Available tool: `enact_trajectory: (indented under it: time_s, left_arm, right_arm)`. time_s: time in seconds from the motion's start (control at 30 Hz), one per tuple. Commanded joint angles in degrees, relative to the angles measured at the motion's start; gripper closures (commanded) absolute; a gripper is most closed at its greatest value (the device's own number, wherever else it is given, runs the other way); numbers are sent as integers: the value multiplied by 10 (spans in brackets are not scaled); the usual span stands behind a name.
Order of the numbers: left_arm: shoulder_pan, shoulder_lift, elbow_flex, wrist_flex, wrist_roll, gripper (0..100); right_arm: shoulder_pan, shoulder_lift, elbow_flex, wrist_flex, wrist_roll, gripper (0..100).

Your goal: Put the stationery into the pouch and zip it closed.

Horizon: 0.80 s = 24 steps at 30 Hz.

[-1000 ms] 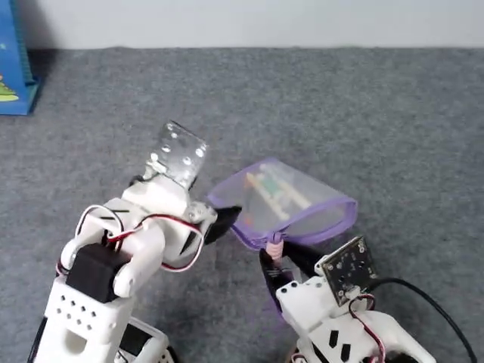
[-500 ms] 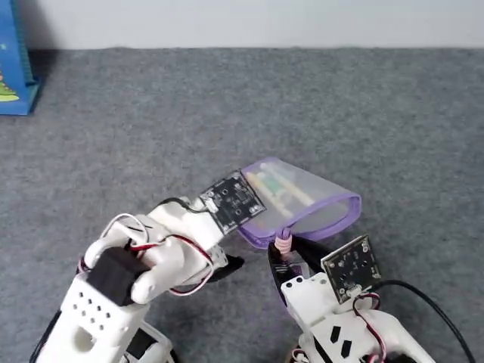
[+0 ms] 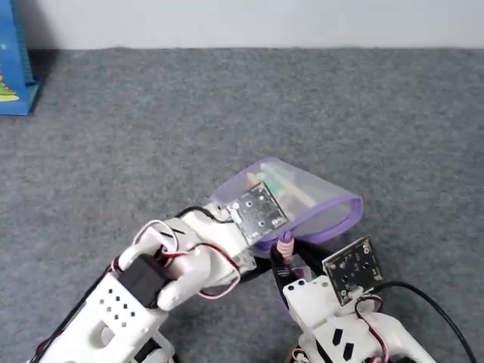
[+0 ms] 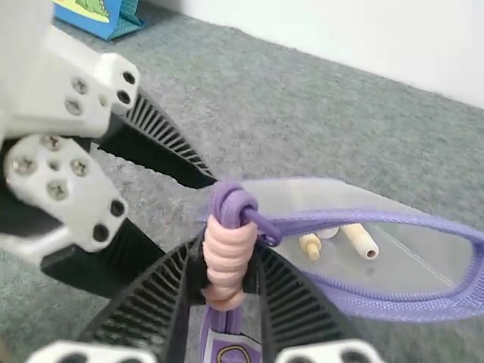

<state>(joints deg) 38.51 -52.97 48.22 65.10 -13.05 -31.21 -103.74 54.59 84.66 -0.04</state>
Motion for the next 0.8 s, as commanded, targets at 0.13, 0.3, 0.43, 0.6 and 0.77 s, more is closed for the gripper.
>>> enact_trajectory:
  time_s: [0.13,0.3,0.43,0.6,0.77]
  left_arm:
    - [16,-3,0,-48,52,710]
    - [18,-3,38,-78,49,766]
    - [18,-3,84,-142,51,829]
    - [18,-3,110,-190,51,898]
    - [18,-3,110,-188,52,979]
  right_arm:
    - [5,-2,-32,20,3,991]
    - [5,-2,-32,17,2,991]
    - [5,-2,-32,20,0,991]
    - [7,-2,-30,20,0,991]
    - [8,-2,-29,20,0,991]
